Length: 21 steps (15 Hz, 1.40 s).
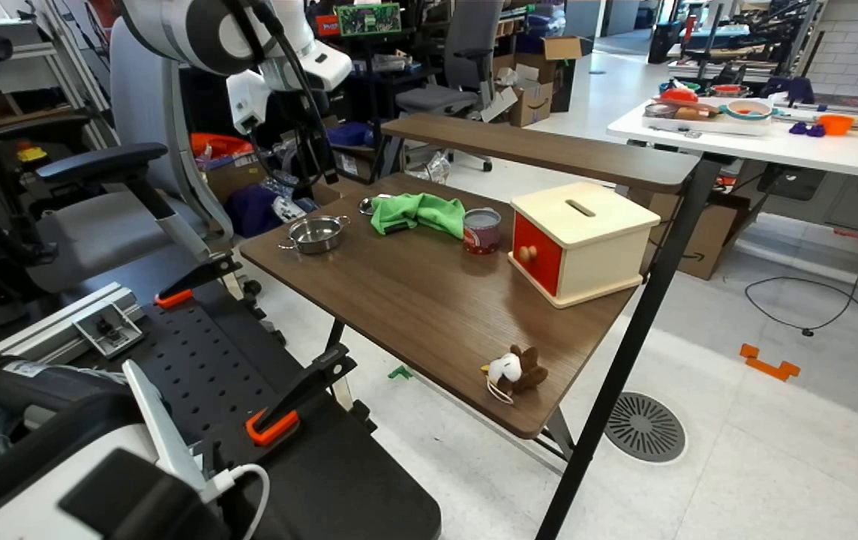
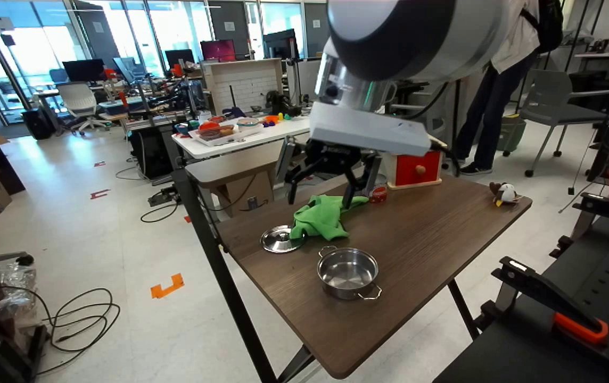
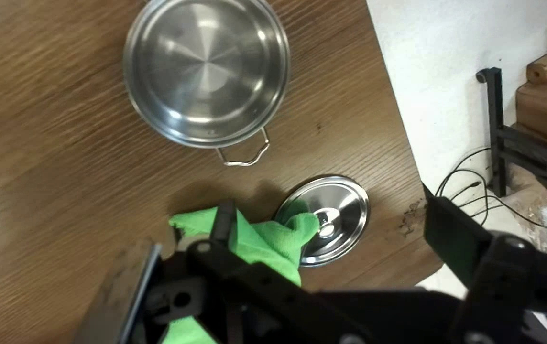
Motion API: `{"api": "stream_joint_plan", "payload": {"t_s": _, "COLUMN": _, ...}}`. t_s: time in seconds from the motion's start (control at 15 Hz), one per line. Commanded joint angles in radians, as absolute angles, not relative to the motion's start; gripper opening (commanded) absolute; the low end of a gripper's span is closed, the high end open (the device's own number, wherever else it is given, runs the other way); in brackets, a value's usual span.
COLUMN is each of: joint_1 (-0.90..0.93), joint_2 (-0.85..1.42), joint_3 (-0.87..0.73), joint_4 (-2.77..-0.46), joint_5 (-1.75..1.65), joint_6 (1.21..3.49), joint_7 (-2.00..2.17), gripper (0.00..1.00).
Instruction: Pick up the lid and close the pot
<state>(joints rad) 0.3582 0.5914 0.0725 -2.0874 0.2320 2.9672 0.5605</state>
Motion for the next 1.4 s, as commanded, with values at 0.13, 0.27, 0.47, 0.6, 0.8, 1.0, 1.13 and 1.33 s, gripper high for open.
{"api": "stream_joint_plan", "payload": {"t_s": 0.13, "joint_1": 0.399, "joint_2": 0.824, "joint_3": 0.069, "joint_4": -1.768, "joint_5": 0.270, "joint_6": 2.891, "joint_7": 0.636, "gripper": 1.00}}
{"api": "stream_joint_plan", "payload": {"t_s": 0.27, "joint_1": 0.403, "joint_2": 0.884, "joint_3": 0.064, "joint_4": -1.677, "joint_5": 0.272, "joint_6": 2.875, "joint_7": 0.668, "gripper": 1.00}}
{"api": "stream_joint_plan", "payload": {"t_s": 0.47, "joint_1": 0.408, "joint_2": 0.962, "joint_3": 0.047, "joint_4": -1.561, "joint_5": 0.267, "joint_6": 2.860, "joint_7": 0.719, "gripper": 1.00}}
{"api": "stream_joint_plan", "payload": {"t_s": 0.6, "joint_1": 0.409, "joint_2": 1.008, "joint_3": 0.032, "joint_4": -1.492, "joint_5": 0.265, "joint_6": 2.850, "joint_7": 0.754, "gripper": 1.00}}
{"api": "stream_joint_plan", "payload": {"t_s": 0.8, "joint_1": 0.403, "joint_2": 1.059, "joint_3": 0.019, "joint_4": -1.417, "joint_5": 0.262, "joint_6": 2.837, "joint_7": 0.796, "gripper": 1.00}}
{"api": "stream_joint_plan", "payload": {"t_s": 1.0, "joint_1": 0.393, "joint_2": 1.091, "joint_3": 0.023, "joint_4": -1.374, "joint_5": 0.254, "joint_6": 2.796, "joint_7": 0.811, "gripper": 1.00}}
{"api": "stream_joint_plan", "payload": {"t_s": 1.13, "joint_1": 0.389, "joint_2": 1.101, "joint_3": 0.029, "joint_4": -1.362, "joint_5": 0.250, "joint_6": 2.772, "joint_7": 0.812, "gripper": 1.00}}
{"api": "stream_joint_plan", "payload": {"t_s": 1.33, "joint_1": 0.381, "joint_2": 1.106, "joint_3": 0.028, "joint_4": -1.356, "joint_5": 0.250, "joint_6": 2.747, "joint_7": 0.813, "gripper": 1.00}}
